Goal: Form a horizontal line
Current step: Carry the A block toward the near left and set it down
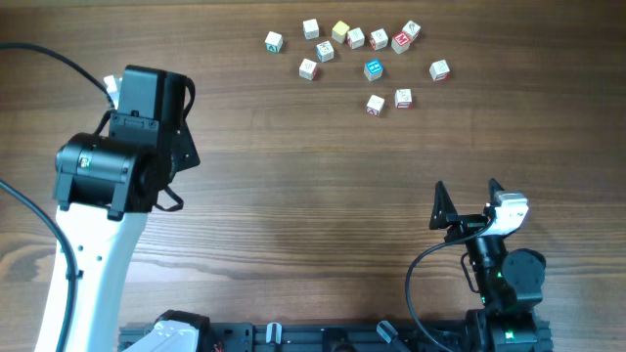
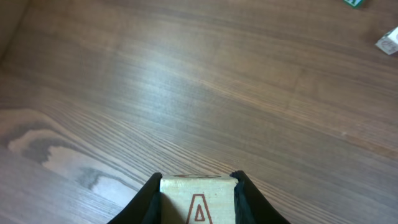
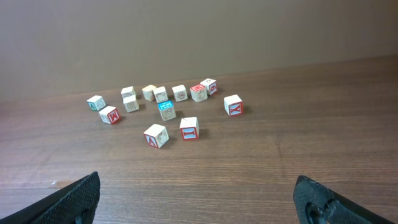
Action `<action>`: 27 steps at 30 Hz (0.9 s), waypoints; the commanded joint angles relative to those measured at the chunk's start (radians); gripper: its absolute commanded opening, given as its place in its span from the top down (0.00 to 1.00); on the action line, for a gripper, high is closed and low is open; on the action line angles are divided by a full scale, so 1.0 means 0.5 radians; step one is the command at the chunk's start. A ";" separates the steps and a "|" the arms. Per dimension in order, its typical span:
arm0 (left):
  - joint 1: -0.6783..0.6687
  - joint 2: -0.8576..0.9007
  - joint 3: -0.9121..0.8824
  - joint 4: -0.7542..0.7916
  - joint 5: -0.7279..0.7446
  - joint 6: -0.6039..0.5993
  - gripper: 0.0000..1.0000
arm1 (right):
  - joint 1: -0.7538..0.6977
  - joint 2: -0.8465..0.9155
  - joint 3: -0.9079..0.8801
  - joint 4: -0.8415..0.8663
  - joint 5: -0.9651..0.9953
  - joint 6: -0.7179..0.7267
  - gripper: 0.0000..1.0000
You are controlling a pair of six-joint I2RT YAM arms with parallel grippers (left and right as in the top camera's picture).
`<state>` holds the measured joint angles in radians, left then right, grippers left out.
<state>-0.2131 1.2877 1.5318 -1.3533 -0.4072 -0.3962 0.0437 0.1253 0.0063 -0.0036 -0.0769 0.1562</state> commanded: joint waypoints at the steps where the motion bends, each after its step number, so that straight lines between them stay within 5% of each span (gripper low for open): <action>1: 0.017 0.014 -0.186 0.006 -0.043 -0.075 0.83 | -0.010 -0.005 0.002 0.004 0.036 0.003 0.00; 8: 0.018 0.018 -0.606 0.330 -0.220 -0.054 0.82 | -0.010 -0.005 0.002 0.004 0.036 0.003 0.00; 12: 0.018 0.021 -0.729 0.575 -0.402 -0.048 0.90 | -0.010 -0.005 0.002 0.004 0.036 0.003 0.00; 19: 0.239 0.081 -0.805 0.813 -0.407 0.204 0.95 | -0.010 -0.005 0.002 0.004 0.036 0.003 0.00; 21: 0.375 0.143 -0.805 0.822 -0.284 0.247 0.96 | -0.010 -0.005 0.002 0.004 0.036 0.002 0.00; 27: 0.719 0.393 -0.805 0.842 0.529 0.871 0.96 | -0.010 -0.005 0.002 0.004 0.036 0.002 0.00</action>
<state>0.0864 1.4261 1.1393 -0.9413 -0.3870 -0.1722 0.0437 0.1253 0.0063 -0.0040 -0.0769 0.1562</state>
